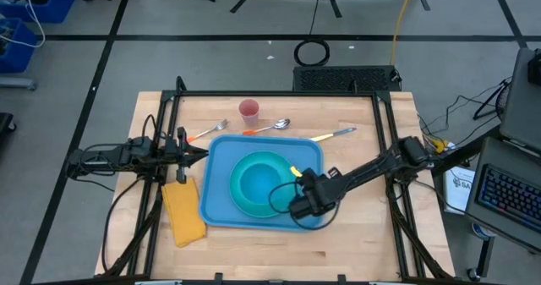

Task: Set up tray
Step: Adjust the serving tray on the table

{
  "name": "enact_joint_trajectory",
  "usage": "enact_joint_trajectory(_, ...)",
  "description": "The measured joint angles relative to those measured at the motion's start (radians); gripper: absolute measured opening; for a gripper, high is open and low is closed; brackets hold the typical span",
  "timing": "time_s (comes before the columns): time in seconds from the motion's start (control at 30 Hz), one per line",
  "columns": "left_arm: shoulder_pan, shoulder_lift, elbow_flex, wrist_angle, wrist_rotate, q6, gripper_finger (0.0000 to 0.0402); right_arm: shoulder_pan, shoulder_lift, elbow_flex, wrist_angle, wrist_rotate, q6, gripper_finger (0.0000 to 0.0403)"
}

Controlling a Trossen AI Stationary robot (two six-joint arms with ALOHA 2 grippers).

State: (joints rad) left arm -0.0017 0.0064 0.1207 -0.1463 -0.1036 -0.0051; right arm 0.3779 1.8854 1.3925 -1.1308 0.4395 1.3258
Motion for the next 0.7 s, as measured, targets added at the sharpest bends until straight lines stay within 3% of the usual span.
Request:
enact_joint_trajectory(0.43, 0.000, 0.000, 0.000, 0.001, -0.001, 0.000, 0.0047, 0.032, -0.325, -0.492, 0.483, -0.050, 0.205, 0.0121)
enact_joint_trajectory(0.7, 0.000, 0.000, 0.000, 0.003, -0.001, 0.000, 0.0047, 0.037, -0.392, -0.668, 0.789, -0.053, 0.193, 0.0121)
